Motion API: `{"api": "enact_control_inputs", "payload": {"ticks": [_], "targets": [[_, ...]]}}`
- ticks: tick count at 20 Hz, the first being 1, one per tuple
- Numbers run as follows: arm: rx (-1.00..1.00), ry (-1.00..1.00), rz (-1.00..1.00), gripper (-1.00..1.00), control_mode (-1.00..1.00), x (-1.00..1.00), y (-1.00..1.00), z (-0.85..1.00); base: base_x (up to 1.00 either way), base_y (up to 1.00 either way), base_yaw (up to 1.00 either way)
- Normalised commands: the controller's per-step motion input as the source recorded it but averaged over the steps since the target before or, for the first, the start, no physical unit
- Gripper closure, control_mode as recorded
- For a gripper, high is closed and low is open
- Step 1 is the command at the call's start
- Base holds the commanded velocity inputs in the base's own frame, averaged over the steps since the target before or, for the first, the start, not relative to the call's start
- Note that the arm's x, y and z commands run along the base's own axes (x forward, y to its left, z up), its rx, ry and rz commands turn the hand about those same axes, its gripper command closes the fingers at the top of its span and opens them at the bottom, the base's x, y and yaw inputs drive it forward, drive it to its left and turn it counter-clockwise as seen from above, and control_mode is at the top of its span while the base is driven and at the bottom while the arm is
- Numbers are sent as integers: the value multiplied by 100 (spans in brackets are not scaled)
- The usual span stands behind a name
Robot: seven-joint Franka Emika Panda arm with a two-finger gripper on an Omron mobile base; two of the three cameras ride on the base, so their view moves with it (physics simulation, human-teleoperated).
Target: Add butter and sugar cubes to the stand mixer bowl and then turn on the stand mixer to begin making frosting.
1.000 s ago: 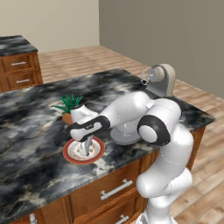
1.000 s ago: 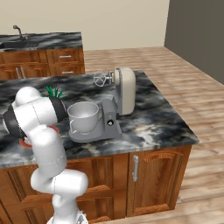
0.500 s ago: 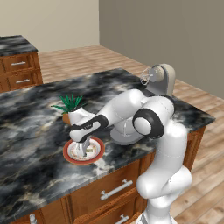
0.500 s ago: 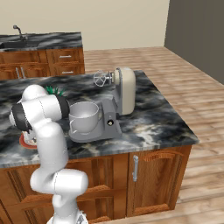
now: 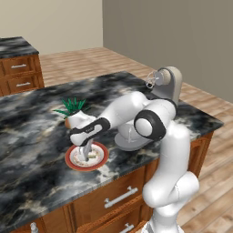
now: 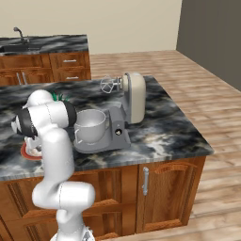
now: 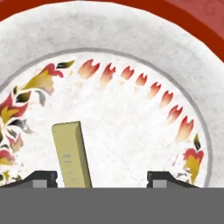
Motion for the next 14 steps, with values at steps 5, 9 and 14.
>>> {"api": "enact_control_inputs", "payload": {"ticks": [5,9,14], "targets": [[-5,2,0,100,-100,0,0,-36,0,0,0],[-5,0,0,100,-100,-1,0,-29,0,0,0],[-5,0,0,100,-100,-5,0,-25,0,0,0]]}}
